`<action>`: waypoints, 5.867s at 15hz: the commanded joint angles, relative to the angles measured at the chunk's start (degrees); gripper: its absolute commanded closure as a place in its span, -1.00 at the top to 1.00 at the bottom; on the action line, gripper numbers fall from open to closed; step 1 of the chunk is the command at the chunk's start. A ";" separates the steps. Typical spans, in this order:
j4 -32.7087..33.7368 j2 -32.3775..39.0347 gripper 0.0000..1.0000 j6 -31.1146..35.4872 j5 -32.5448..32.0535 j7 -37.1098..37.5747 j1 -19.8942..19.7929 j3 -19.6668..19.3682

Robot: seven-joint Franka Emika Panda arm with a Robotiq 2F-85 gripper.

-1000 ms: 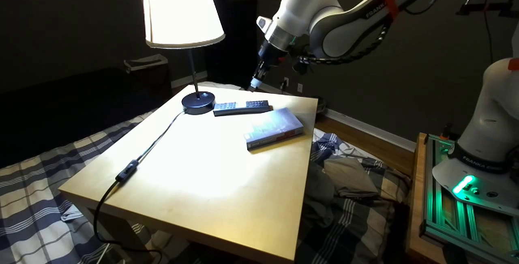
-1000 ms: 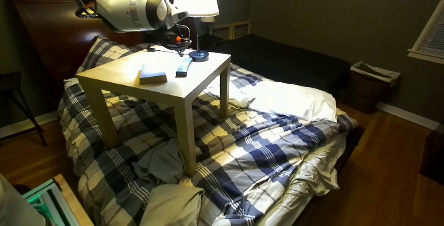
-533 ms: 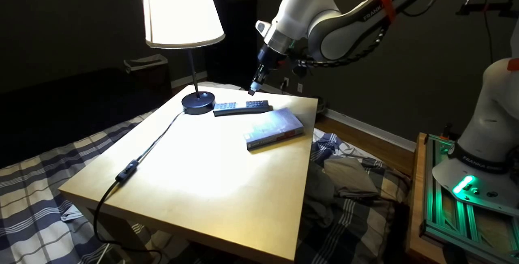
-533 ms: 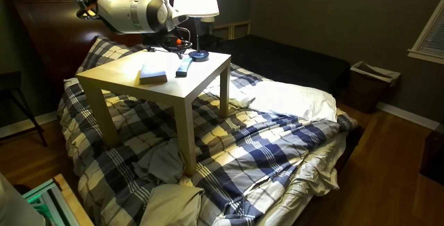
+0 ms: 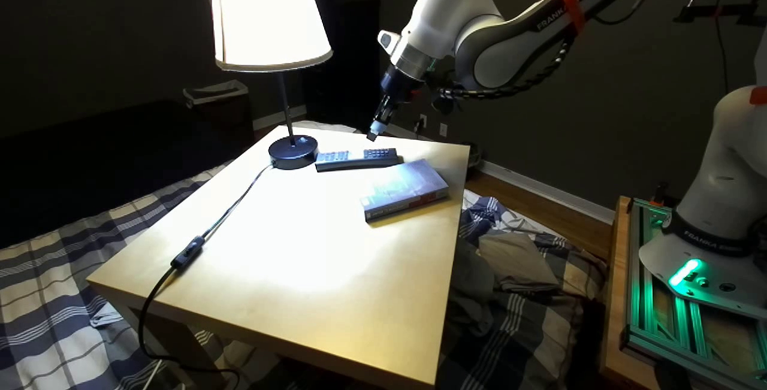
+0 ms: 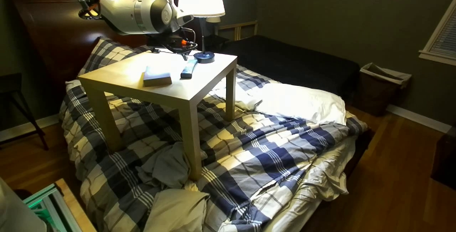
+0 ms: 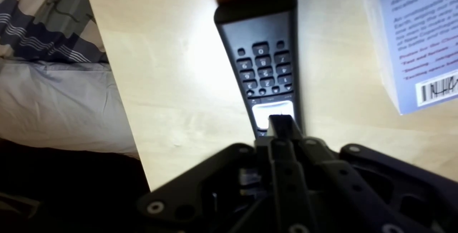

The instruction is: Press a button on the remote

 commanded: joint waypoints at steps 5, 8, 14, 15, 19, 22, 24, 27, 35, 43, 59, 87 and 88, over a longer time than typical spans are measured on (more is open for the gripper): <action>0.00 -0.08 -0.98 -0.04 0.69 -0.63 0.98 -1.02; 0.01 0.09 -1.00 0.41 0.20 -0.54 1.14 -1.26; 0.25 0.64 -1.00 1.37 -0.17 -0.74 1.53 -1.47; 0.28 0.74 -1.00 1.36 -0.42 -0.67 1.61 -1.55; 0.47 1.49 -1.00 1.75 -0.51 -0.84 1.73 -1.72; 0.69 2.28 -1.00 1.99 -0.36 -0.95 1.77 -1.89; 0.83 2.74 -1.00 2.10 -0.28 -1.07 1.84 -1.92; 1.07 3.38 -1.00 2.98 -0.29 -1.02 1.98 -2.03; 1.30 4.56 -1.00 3.96 -1.08 -0.59 2.66 -3.18; 1.34 4.74 -1.00 5.35 -2.99 -0.01 3.56 -4.78; 1.30 5.08 -1.00 4.88 -8.35 0.47 5.12 -6.84; 0.98 4.40 -1.00 6.18 -12.77 5.31 7.12 -8.10; 1.03 4.44 -1.00 6.17 -12.87 5.37 7.17 -8.17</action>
